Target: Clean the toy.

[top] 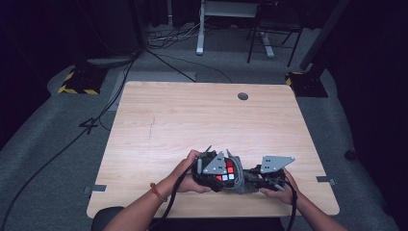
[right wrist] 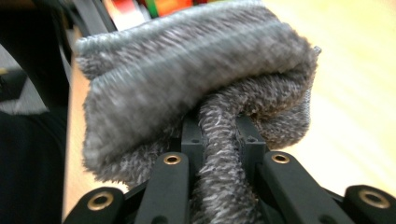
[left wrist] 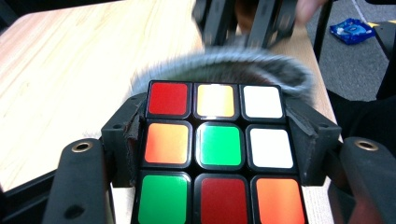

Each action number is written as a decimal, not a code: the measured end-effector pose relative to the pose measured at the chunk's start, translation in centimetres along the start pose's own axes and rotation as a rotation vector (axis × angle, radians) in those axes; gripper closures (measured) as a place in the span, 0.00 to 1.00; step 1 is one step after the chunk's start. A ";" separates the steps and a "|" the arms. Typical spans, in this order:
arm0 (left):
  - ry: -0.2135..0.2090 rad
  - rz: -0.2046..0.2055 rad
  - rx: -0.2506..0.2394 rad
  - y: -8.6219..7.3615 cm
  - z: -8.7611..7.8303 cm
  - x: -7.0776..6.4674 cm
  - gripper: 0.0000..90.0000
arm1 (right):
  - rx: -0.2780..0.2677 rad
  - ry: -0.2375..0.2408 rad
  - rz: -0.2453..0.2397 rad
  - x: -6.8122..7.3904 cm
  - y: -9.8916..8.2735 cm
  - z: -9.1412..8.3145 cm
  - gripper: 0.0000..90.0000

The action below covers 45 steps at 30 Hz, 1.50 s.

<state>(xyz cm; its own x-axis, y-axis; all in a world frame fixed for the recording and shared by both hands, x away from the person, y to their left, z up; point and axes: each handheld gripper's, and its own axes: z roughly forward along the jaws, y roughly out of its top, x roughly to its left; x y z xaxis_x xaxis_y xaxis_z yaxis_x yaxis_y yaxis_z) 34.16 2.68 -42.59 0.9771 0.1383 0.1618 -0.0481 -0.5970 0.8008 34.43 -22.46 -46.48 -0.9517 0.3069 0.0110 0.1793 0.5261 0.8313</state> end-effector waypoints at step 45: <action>0.014 -0.012 0.003 -0.1 -0.2 0.2 0.37 | -0.090 0.017 0.024 -0.4 0.2 -1.3 0.87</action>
<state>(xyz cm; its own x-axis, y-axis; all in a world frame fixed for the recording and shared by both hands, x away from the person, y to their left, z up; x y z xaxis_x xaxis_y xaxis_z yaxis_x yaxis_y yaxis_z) 34.36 2.91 -42.55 0.9746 0.1564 0.1604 -0.0359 -0.5974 0.8011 34.47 -23.56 -45.61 -0.9515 0.3049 0.0407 0.1801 0.4450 0.8773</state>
